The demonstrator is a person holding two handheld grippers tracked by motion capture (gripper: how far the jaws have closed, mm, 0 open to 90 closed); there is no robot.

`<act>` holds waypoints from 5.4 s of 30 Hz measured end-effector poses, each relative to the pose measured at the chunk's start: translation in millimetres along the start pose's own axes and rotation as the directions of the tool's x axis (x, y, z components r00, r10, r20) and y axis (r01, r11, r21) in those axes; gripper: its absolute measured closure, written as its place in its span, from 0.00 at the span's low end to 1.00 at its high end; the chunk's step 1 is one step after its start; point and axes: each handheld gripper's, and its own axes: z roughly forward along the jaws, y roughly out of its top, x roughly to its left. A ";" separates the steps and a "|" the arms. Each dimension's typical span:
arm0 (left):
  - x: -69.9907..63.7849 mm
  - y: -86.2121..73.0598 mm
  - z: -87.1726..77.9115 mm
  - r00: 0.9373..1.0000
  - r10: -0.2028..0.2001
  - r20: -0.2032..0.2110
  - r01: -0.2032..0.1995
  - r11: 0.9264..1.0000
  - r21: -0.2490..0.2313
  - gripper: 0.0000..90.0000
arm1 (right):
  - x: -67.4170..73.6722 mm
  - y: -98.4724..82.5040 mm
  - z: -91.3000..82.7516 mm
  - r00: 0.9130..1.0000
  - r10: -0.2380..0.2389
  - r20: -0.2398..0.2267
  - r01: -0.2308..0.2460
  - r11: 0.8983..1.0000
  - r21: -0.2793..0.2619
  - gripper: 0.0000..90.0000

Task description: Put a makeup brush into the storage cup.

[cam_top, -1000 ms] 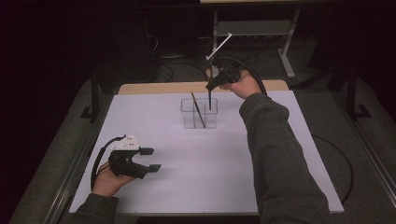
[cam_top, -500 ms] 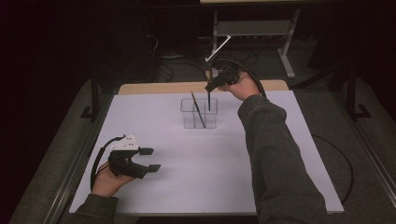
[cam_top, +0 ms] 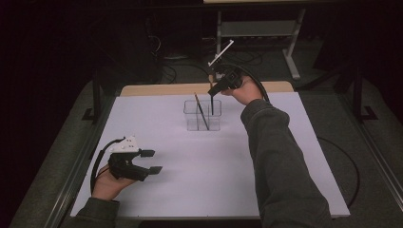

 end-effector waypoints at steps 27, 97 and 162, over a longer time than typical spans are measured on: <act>-0.1 -0.4 2.4 1.000 -0.007 0.000 0.007 1.000 0.007 0.34 | -0.9 -23.6 19.9 1.000 0.022 -0.006 -0.022 1.000 0.023 0.91; 2.0 -2.0 5.5 1.000 -0.027 0.003 0.027 1.000 0.009 0.27 | 25.6 -130.1 -22.4 0.992 0.128 0.009 -0.124 0.975 -0.183 0.49; 2.9 -5.2 7.9 0.998 -0.043 -0.035 0.043 0.999 0.000 0.25 | 64.9 -223.6 -28.7 0.986 0.165 0.014 -0.154 0.948 -0.277 0.37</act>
